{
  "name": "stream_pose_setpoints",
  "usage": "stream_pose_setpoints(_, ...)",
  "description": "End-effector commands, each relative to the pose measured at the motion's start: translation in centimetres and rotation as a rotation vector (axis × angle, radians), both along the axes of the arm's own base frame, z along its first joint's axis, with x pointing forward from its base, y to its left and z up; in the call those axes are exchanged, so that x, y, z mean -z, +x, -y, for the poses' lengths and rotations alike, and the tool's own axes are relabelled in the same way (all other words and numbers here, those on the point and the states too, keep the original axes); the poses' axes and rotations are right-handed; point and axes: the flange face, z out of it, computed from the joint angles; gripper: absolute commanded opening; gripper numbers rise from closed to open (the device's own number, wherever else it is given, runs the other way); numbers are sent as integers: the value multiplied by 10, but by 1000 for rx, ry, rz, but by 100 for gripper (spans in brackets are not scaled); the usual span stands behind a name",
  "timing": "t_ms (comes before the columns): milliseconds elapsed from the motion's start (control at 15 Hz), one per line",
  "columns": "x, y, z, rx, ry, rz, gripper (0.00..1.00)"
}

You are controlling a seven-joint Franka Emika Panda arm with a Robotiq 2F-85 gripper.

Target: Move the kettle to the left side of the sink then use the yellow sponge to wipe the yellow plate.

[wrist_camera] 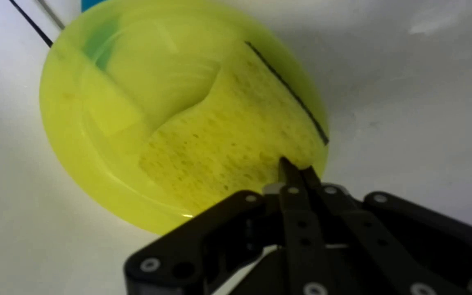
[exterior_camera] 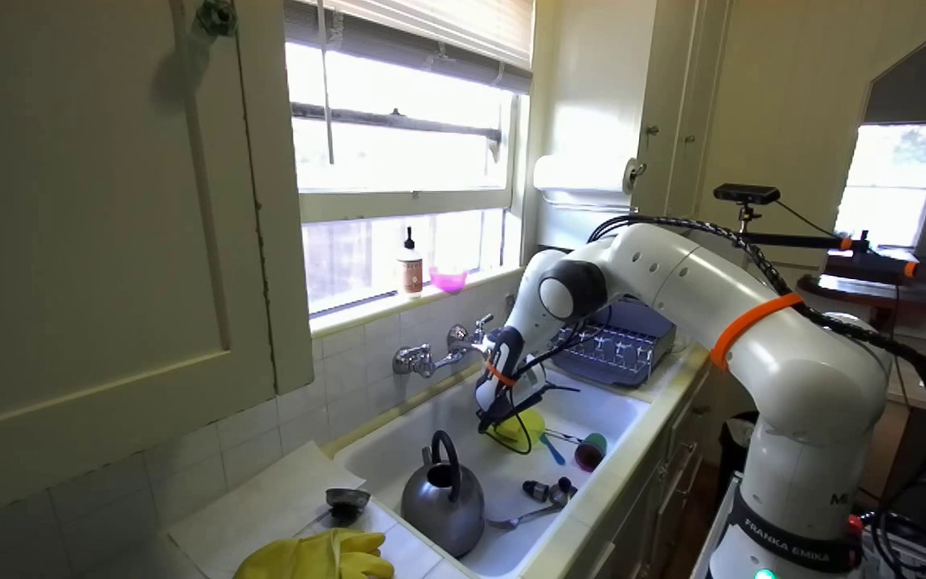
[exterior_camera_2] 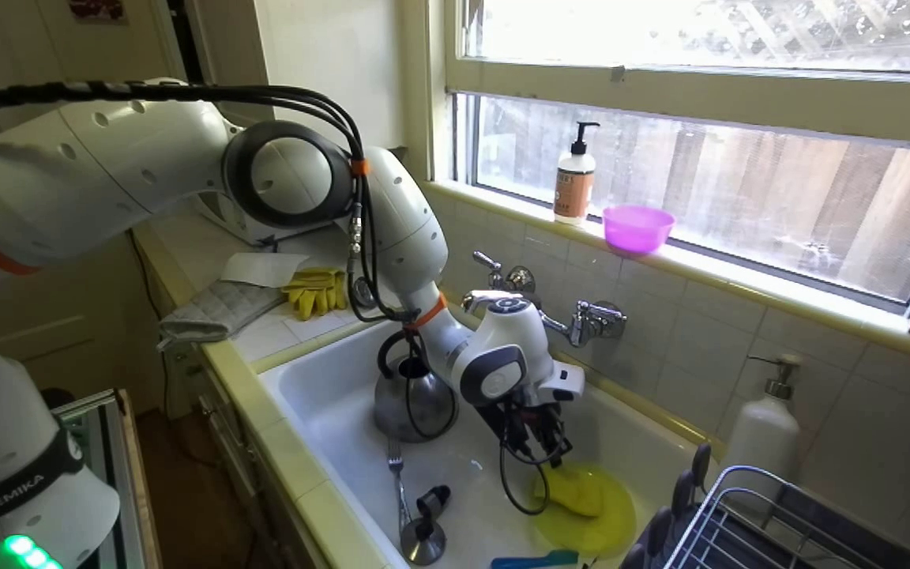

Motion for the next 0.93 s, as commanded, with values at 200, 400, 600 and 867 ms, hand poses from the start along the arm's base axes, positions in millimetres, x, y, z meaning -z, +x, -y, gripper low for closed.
stream_pose_setpoints(200, -10, -2, 22, 136, -52, -3, 1)
stream_pose_setpoints(400, -14, -10, 19, 91, -33, -67, 1)
stream_pose_setpoints(600, -10, -14, 4, -12, 33, -143, 1)
stream_pose_setpoints(867, -4, -13, -16, -73, 92, -177, 1)
